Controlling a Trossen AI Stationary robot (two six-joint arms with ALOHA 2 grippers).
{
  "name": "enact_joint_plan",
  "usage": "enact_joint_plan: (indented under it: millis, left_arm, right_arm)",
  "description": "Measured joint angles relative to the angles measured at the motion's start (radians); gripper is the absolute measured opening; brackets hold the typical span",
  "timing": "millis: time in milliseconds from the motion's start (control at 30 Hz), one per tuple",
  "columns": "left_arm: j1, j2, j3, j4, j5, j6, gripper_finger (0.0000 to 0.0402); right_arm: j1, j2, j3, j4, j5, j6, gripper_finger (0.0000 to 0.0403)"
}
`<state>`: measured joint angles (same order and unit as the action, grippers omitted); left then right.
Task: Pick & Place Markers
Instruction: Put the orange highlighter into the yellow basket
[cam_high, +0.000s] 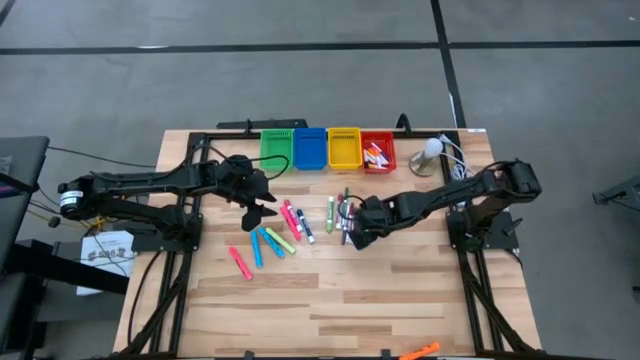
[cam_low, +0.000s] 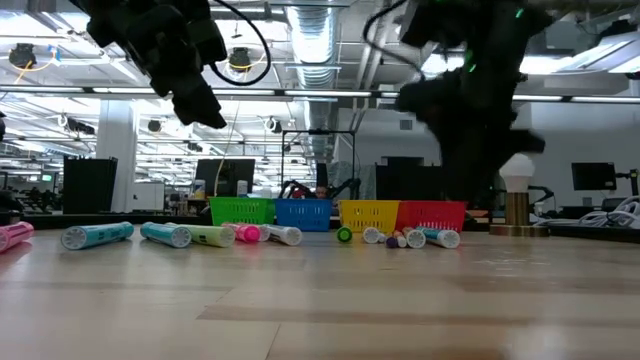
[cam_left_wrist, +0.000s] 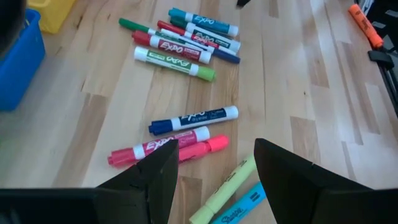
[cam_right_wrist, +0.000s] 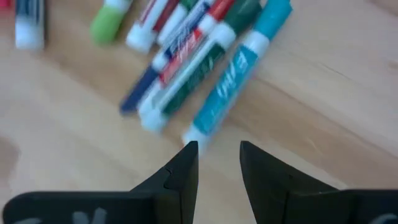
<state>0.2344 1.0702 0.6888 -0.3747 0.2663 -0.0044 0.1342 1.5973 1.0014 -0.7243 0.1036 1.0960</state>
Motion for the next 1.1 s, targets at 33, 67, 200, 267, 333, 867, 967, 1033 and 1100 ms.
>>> enact_joint_plan:
  millis: [33, 67, 200, 267, 333, 867, 967, 1033, 1100]
  left_arm:
    - [0.0, 0.0, 0.0, 0.0, 0.0, 0.0, 0.0208]
    - [0.0, 0.0, 0.0, 0.0, 0.0, 0.0, 0.0208]
    - [-0.008, 0.0, 0.0, 0.008, 0.0, 0.0, 0.0208]
    - [-0.021, 0.0, 0.0, 0.017, 0.0, 0.0, 0.0208]
    - [-0.035, 0.0, 0.0, 0.019, 0.0, 0.001, 0.0208]
    - [-0.262, 0.0, 0.001, 0.257, -0.053, -0.206, 0.0208]
    - [-0.311, 0.0, 0.001, 0.306, -0.123, -0.244, 0.0208]
    - [-0.339, 0.0, 0.001, 0.319, -0.172, -0.264, 0.0208]
    - [-0.362, 0.0, 0.001, 0.32, -0.219, -0.286, 0.0208]
  right_arm:
    - [0.014, -0.019, 0.014, -0.037, 0.0, -0.035, 0.0108]
    - [0.03, -0.038, 0.031, -0.06, 0.0, -0.078, 0.0108]
    - [0.131, -0.126, 0.08, -0.155, -0.043, -0.32, 0.0108]
    - [0.196, -0.171, 0.092, -0.178, -0.117, -0.406, 0.0108]
    - [0.265, -0.204, 0.092, -0.186, -0.198, -0.478, 0.0108]
    - [0.684, -0.094, 0.16, -0.102, -0.34, -0.37, 0.0095]
    - [0.732, -0.038, 0.21, -0.106, -0.34, -0.37, 0.0083]
    - [0.762, 0.002, 0.248, -0.105, -0.339, -0.372, 0.0077]
    - [0.785, 0.044, 0.281, -0.105, -0.34, -0.378, 0.0072]
